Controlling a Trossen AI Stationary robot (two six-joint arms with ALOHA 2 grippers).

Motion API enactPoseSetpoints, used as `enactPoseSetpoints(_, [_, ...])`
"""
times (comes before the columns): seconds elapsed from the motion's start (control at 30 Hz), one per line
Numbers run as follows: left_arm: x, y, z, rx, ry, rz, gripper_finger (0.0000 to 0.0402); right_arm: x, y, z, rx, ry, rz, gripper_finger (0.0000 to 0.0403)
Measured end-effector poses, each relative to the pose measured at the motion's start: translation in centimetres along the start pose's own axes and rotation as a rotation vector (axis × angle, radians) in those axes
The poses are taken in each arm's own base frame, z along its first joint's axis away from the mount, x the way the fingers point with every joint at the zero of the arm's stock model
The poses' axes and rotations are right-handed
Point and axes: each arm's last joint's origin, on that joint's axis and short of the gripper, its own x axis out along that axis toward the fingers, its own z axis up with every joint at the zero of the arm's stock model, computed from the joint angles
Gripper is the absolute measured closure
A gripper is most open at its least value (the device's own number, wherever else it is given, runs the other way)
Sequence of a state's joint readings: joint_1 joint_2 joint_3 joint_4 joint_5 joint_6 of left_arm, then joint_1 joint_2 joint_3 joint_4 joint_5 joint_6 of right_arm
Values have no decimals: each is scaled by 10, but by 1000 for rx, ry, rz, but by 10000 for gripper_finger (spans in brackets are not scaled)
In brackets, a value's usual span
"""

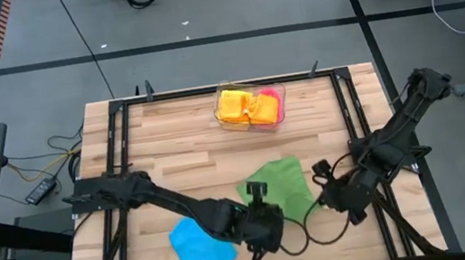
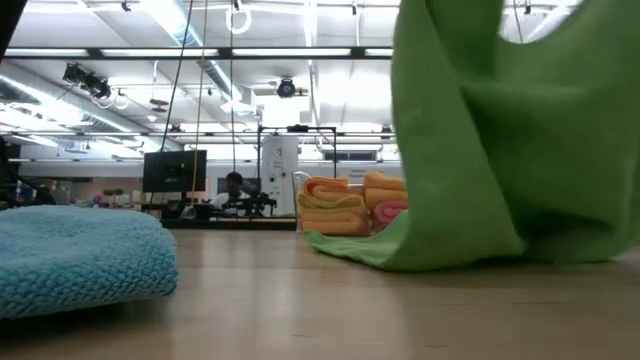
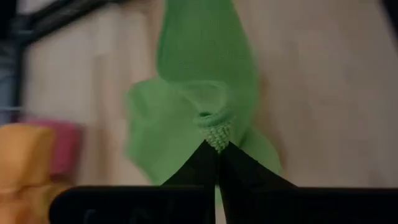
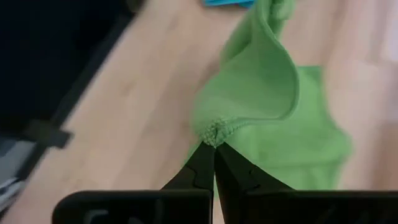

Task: Fold microfiber towels
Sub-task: Fold the green microfiber cloth

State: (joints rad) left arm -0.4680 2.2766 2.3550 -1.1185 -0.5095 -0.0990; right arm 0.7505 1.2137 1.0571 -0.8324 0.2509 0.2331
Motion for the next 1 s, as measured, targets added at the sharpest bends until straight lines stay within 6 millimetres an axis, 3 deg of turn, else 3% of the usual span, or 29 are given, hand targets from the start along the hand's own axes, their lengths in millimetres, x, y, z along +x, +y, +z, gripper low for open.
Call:
enactPoseSetpoints(0.13, [11,-20,-1,12,1,-104,390,13,12,-12,-9,2,75,392])
enactPoseSetpoints(0.23, [22,-35,-1,18,-9,-138,369,23,21,-21,-21,-6,131,384])
enactPoseSetpoints(0.53, [49,-69,-2,48,-48,-283,326,31,40,-35,45,29,319,300])
enactPoseSetpoints(0.7, [52,-73,-4,60,-39,-291,283,30,44,-40,69,61,316,262])
enactPoseSetpoints(0.87, [61,-65,-9,67,22,-269,237,31,39,-45,76,76,190,249])
enactPoseSetpoints(1.0, [83,-57,-19,24,89,-213,223,40,35,-53,58,51,85,249])
